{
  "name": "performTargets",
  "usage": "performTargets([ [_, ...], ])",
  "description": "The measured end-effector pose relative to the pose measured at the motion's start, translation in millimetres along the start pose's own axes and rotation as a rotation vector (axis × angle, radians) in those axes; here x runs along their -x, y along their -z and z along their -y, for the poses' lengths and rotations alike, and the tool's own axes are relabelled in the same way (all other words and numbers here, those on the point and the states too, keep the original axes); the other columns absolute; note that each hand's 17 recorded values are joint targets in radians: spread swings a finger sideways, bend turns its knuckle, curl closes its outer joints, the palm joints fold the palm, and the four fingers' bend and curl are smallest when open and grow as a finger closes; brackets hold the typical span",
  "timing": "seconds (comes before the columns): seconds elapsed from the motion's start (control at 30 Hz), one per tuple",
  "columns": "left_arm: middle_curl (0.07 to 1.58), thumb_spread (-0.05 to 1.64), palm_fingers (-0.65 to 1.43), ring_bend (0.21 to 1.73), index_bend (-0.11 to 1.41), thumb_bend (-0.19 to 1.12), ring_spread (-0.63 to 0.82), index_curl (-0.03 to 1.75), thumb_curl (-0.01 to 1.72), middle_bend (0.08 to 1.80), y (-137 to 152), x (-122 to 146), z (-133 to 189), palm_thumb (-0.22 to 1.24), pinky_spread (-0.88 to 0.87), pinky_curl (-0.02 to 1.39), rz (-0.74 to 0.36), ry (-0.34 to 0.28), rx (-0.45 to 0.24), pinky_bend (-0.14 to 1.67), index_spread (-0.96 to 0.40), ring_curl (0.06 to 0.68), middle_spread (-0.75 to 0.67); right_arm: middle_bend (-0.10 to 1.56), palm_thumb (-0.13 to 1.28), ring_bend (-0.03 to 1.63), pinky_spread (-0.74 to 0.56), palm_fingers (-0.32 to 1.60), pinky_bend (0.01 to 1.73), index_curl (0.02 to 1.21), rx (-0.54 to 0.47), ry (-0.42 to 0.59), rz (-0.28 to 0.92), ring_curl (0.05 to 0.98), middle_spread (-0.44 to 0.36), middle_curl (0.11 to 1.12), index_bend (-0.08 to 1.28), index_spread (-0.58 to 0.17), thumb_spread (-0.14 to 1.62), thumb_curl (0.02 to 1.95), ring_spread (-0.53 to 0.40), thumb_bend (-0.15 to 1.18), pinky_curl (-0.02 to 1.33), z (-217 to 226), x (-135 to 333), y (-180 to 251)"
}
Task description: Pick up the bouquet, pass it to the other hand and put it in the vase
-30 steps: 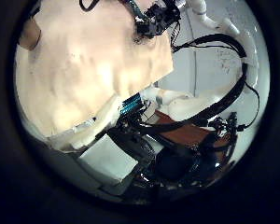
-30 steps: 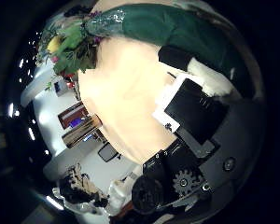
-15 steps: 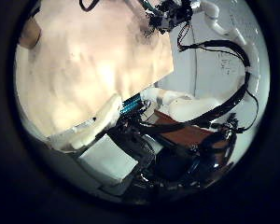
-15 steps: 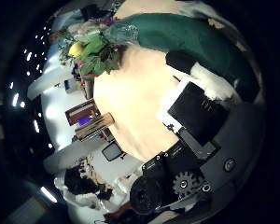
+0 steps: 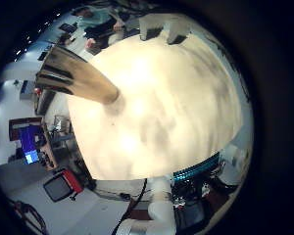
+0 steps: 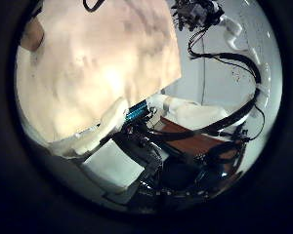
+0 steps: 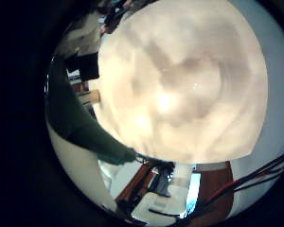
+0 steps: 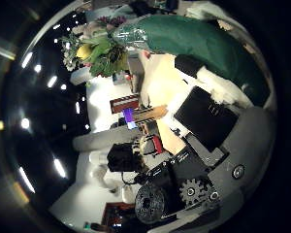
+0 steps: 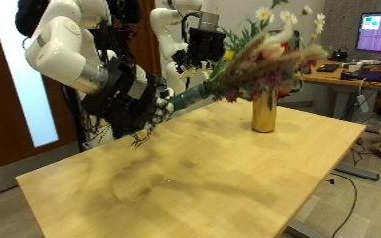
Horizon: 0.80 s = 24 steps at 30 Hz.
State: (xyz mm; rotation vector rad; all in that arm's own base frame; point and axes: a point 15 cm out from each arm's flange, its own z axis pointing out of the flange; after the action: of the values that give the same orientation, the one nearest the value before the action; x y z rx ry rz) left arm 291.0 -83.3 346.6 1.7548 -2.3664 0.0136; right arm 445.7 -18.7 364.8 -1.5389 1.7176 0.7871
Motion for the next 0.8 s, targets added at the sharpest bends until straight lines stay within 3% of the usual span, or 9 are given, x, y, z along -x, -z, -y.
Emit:
performTargets([
  [0.13,0.27,0.97,0.17,0.38,0.2,-0.03,0.56,0.43,0.32,0.18,-0.9,2.1,1.4,0.57,0.49,0.28,-0.032,0.007,0.001,0.19,0.26,0.213,0.47,1.3,1.23,1.45,-0.21,1.11,1.34,1.13,-0.011,0.05,0.019,0.617,-0.161,0.86,0.9,-0.336,0.85,0.8,-0.192,-0.01,0.76,-9.7,10.2,-0.2],
  [0.4,0.27,0.97,0.19,0.4,0.2,-0.03,0.54,0.44,0.32,0.19,18.8,7.4,10.8,0.57,0.48,0.28,-0.109,0.038,-0.066,0.19,0.26,0.215,0.45,1.3,1.22,1.46,-0.22,1.11,1.31,1.14,0.028,0.159,0.213,0.622,-0.161,0.86,0.9,-0.338,0.78,0.84,-0.193,-0.01,0.79,-28.8,52.0,-11.3],
  [0.8,0.28,0.97,0.21,0.42,0.18,-0.03,0.51,0.43,0.31,0.19,40.3,6.2,23.8,0.51,0.47,0.28,-0.251,0.057,-0.154,0.19,0.25,0.216,0.4,1.3,1.22,1.45,-0.23,1.11,1.27,1.15,0.093,0.324,0.427,0.624,-0.16,0.86,0.9,-0.34,0.66,0.89,-0.193,-0.01,0.83,-52.7,69.5,-32.1],
])
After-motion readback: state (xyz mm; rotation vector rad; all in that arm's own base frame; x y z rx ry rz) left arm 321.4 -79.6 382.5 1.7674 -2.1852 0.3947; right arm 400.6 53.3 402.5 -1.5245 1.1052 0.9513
